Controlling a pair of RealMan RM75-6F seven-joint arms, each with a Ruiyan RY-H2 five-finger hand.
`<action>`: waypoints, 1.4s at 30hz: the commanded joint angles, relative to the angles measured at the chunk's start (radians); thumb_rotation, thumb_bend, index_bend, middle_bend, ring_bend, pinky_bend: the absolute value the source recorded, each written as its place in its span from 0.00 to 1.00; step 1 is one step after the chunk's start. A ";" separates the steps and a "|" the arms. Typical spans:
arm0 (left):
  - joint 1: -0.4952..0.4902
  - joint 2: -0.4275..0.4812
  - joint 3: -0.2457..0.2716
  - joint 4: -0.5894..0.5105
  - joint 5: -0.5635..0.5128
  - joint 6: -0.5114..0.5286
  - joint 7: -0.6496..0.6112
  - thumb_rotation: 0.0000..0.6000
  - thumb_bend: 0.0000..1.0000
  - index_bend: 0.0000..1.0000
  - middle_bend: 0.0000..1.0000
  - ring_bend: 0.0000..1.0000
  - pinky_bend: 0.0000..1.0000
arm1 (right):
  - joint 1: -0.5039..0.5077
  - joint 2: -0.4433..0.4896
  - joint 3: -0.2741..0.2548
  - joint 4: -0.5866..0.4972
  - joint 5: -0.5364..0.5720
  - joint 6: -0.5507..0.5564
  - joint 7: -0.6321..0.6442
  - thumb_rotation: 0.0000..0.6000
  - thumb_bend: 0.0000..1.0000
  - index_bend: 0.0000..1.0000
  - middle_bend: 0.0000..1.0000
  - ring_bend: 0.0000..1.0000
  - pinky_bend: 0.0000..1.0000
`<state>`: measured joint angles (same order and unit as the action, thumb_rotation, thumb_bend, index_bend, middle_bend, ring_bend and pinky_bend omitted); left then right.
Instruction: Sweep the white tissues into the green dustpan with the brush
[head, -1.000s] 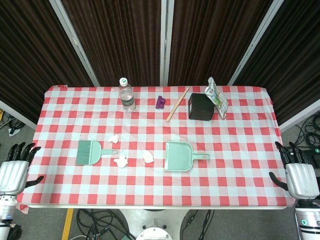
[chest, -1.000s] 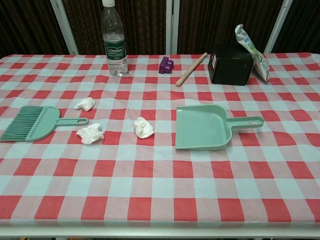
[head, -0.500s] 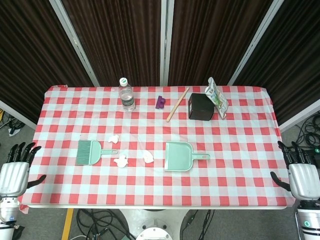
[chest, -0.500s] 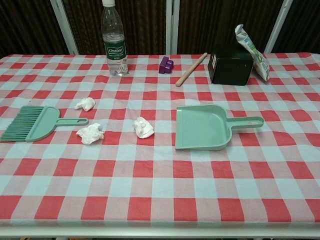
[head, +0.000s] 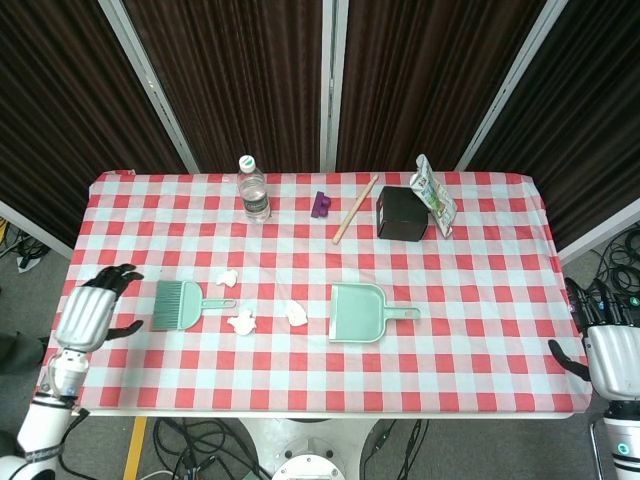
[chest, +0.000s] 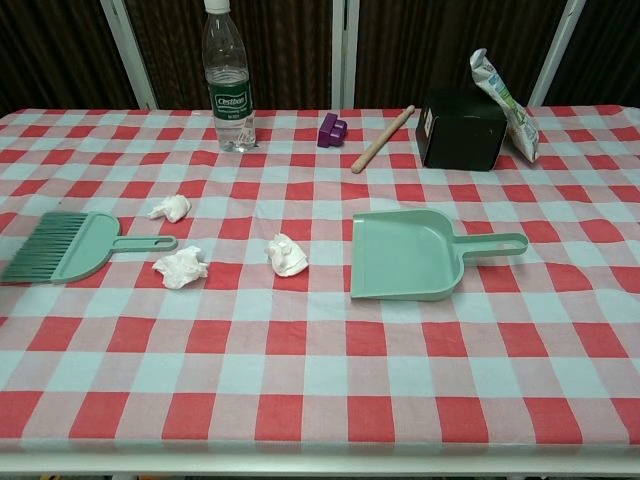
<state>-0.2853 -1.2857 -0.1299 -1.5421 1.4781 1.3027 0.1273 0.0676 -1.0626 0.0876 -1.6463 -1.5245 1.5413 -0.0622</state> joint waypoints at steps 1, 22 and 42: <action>-0.100 -0.050 -0.021 0.046 -0.025 -0.136 0.009 1.00 0.15 0.39 0.37 0.48 0.77 | -0.001 0.001 0.001 0.001 0.000 0.002 0.002 1.00 0.15 0.00 0.20 0.04 0.15; -0.373 -0.227 -0.029 0.083 -0.500 -0.437 0.655 1.00 0.20 0.41 0.42 0.74 0.92 | 0.007 -0.001 0.002 0.005 0.019 -0.024 0.003 1.00 0.15 0.00 0.20 0.04 0.16; -0.551 -0.310 0.032 0.056 -0.915 -0.339 0.932 1.00 0.21 0.40 0.42 0.74 0.92 | -0.012 -0.005 -0.006 0.035 0.027 -0.014 0.046 1.00 0.15 0.00 0.20 0.04 0.16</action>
<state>-0.8281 -1.5902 -0.1046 -1.4865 0.5715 0.9576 1.0527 0.0561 -1.0674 0.0821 -1.6119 -1.4973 1.5272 -0.0169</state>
